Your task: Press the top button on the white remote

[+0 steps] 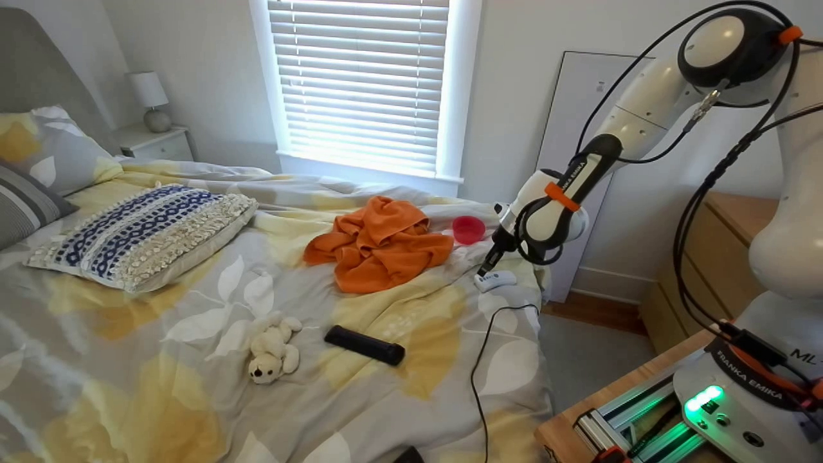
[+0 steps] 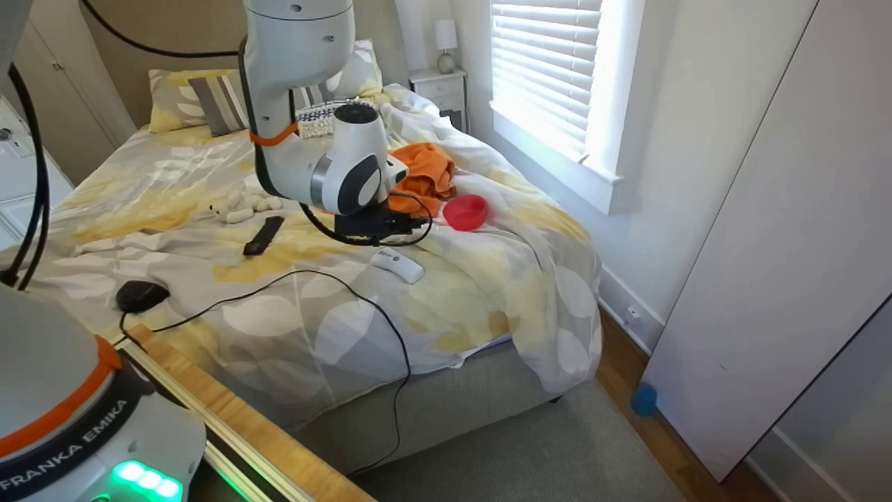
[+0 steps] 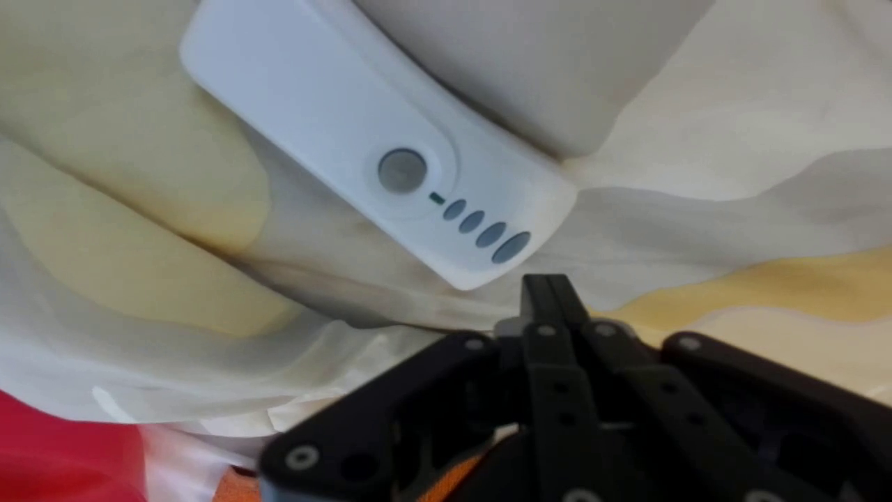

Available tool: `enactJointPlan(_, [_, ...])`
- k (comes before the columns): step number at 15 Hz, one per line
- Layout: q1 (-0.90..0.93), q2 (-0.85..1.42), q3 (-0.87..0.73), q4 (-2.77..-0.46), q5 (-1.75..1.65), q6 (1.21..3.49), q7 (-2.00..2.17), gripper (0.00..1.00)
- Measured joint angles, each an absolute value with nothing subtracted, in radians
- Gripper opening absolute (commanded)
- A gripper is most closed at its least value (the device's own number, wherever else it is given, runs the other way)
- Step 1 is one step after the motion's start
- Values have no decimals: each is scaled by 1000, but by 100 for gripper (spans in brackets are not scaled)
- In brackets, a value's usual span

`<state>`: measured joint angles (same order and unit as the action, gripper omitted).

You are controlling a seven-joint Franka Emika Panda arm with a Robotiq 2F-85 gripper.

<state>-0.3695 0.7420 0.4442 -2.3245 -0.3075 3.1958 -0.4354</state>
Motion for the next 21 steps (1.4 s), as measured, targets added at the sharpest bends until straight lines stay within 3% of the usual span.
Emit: enactJointPlan(21, [-409,804,451,-2292,-319,3196,-451,0])
